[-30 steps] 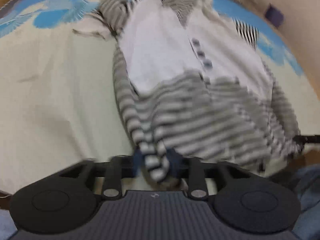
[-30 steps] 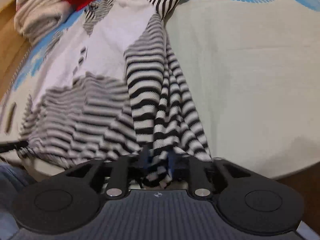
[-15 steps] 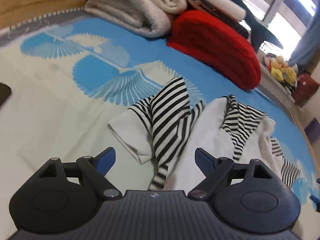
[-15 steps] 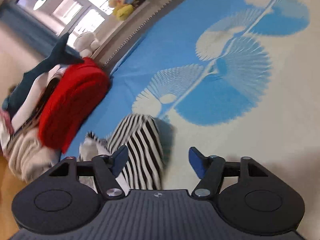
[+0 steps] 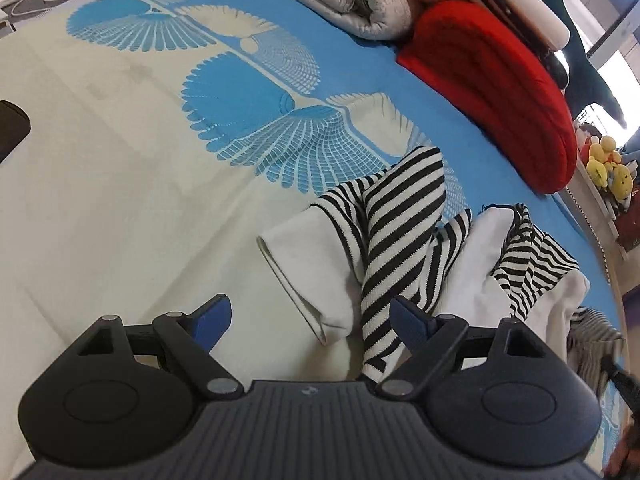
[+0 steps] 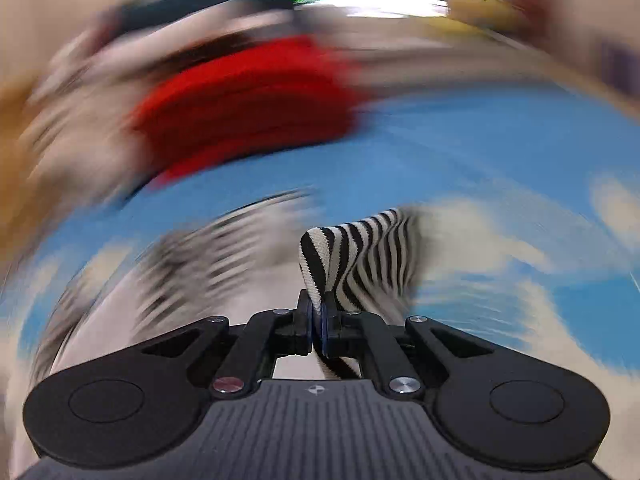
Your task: Fold small clothes
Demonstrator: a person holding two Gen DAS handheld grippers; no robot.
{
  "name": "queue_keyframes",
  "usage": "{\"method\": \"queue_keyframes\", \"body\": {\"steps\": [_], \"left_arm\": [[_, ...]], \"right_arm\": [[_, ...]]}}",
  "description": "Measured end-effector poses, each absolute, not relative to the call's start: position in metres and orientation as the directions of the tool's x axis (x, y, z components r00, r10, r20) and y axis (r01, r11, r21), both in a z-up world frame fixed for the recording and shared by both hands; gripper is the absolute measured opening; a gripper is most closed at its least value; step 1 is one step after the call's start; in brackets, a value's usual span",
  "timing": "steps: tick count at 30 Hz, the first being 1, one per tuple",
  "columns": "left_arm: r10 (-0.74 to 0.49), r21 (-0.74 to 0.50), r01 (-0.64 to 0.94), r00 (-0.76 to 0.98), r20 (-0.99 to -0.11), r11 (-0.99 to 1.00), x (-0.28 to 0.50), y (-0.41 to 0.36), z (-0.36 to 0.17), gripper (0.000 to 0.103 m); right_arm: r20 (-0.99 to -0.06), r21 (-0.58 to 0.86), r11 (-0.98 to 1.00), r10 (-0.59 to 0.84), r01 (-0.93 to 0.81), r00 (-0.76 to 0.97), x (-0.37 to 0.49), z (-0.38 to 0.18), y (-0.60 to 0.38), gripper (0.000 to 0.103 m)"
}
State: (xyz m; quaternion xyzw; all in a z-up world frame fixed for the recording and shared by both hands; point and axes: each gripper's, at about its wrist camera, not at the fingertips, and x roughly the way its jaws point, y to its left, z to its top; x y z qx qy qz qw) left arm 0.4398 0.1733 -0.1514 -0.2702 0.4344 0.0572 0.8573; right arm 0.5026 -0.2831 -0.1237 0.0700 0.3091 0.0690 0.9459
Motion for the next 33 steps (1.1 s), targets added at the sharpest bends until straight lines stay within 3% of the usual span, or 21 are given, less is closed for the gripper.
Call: {"method": "queue_keyframes", "body": {"steps": [3,5,7,8,13,15,16,18,20,22,26,27,28,29,30,33], "left_arm": [[-0.162,-0.444,-0.339,0.615,-0.772,0.83,0.438,0.176,-0.15,0.09],[-0.161,-0.445,-0.339,0.618,-0.77,0.829,0.437,0.178,-0.149,0.09],[-0.159,-0.442,-0.332,0.622,-0.766,0.833,0.436,0.179,-0.147,0.09],[-0.156,-0.438,-0.329,0.623,-0.766,0.837,0.436,0.18,-0.146,0.09],[-0.152,-0.433,-0.329,0.623,-0.767,0.839,0.437,0.181,-0.146,0.09],[-0.157,-0.437,-0.33,0.619,-0.77,0.837,0.438,0.179,-0.148,0.09],[-0.159,-0.436,-0.331,0.615,-0.772,0.837,0.439,0.178,-0.149,0.09],[-0.166,-0.439,-0.33,0.61,-0.775,0.836,0.44,0.177,-0.15,0.09],[-0.169,-0.439,-0.329,0.607,-0.777,0.836,0.441,0.176,-0.152,0.09],[-0.161,-0.43,-0.333,0.603,-0.781,0.839,0.442,0.174,-0.153,0.09],[-0.163,-0.425,-0.334,0.593,-0.788,0.841,0.444,0.171,-0.156,0.09],[-0.164,-0.423,-0.332,0.591,-0.789,0.843,0.444,0.17,-0.156,0.09],[-0.164,-0.421,-0.329,0.59,-0.79,0.845,0.445,0.17,-0.157,0.09],[-0.163,-0.419,-0.328,0.589,-0.791,0.847,0.445,0.169,-0.157,0.09],[-0.163,-0.418,-0.329,0.587,-0.793,0.847,0.446,0.169,-0.158,0.09],[-0.164,-0.425,-0.34,0.586,-0.793,0.839,0.447,0.171,-0.159,0.09]], "right_arm": [[-0.699,0.072,0.87,0.393,-0.488,0.598,0.465,-0.136,-0.188,0.009],[-0.745,0.071,0.787,0.45,-0.612,0.492,0.437,-0.146,-0.16,0.019],[-0.729,0.046,0.788,0.447,-0.614,0.519,0.419,-0.142,-0.168,0.05],[-0.706,0.056,0.81,0.445,-0.584,0.551,0.416,-0.136,-0.184,0.054],[-0.603,0.257,0.955,0.276,-0.145,0.749,0.441,-0.115,-0.318,0.056],[-0.589,0.225,0.974,0.12,0.02,0.799,0.451,-0.117,-0.359,0.056],[-0.591,0.137,0.989,0.042,0.048,0.806,0.455,-0.119,-0.364,0.056],[-0.594,-0.163,0.987,-0.096,-0.002,0.799,0.459,-0.133,-0.355,0.056],[-0.645,-0.362,0.919,-0.126,-0.156,0.754,0.461,-0.159,-0.338,0.056],[-0.689,-0.428,0.847,-0.08,-0.315,0.72,0.455,-0.179,-0.319,0.056],[-0.65,-0.487,0.755,0.022,-0.439,0.76,0.448,-0.197,-0.279,0.057],[-0.644,-0.491,0.751,0.028,-0.441,0.765,0.452,-0.199,-0.274,0.055],[-0.634,-0.499,0.751,0.022,-0.432,0.773,0.457,-0.203,-0.268,0.046],[-0.636,-0.503,0.751,0.012,-0.426,0.772,0.463,-0.202,-0.261,0.03],[-0.646,-0.495,0.758,0.005,-0.424,0.763,0.47,-0.2,-0.258,0.005],[-0.621,-0.477,0.794,0.0,-0.377,0.784,0.475,-0.182,-0.258,0.002]]}}
